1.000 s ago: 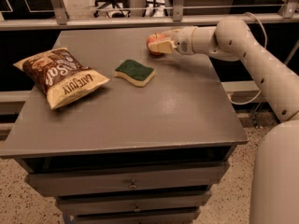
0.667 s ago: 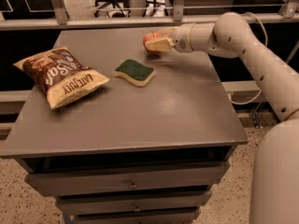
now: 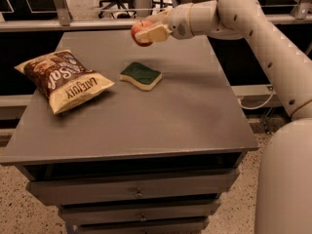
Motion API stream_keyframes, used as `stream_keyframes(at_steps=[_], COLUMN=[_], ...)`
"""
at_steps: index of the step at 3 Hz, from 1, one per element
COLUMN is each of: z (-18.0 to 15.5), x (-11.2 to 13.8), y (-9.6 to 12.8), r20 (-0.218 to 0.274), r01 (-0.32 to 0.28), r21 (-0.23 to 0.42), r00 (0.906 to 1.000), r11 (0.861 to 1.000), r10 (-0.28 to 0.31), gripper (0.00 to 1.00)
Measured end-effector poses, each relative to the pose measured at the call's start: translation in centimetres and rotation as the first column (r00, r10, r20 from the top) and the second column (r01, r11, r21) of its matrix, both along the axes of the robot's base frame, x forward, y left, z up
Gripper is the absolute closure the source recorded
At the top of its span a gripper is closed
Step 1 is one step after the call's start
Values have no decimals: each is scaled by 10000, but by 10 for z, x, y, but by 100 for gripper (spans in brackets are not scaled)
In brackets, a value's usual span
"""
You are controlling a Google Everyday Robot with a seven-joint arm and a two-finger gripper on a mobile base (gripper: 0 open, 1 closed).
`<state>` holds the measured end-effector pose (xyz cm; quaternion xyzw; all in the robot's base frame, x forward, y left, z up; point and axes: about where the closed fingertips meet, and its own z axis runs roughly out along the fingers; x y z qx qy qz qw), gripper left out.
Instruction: Move apple near brown chip bag
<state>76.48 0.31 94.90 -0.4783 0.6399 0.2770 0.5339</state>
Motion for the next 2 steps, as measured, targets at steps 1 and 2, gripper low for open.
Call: stream_keyframes(at_steps=[1, 2], z=[2, -20], x=[-13, -15], y=[30, 70], r20=[134, -91], r01=[-963, -1824], r21=[-268, -710], r00=[9952, 9832], r11=[9950, 9807], r10=[967, 1822], gripper=[100, 100])
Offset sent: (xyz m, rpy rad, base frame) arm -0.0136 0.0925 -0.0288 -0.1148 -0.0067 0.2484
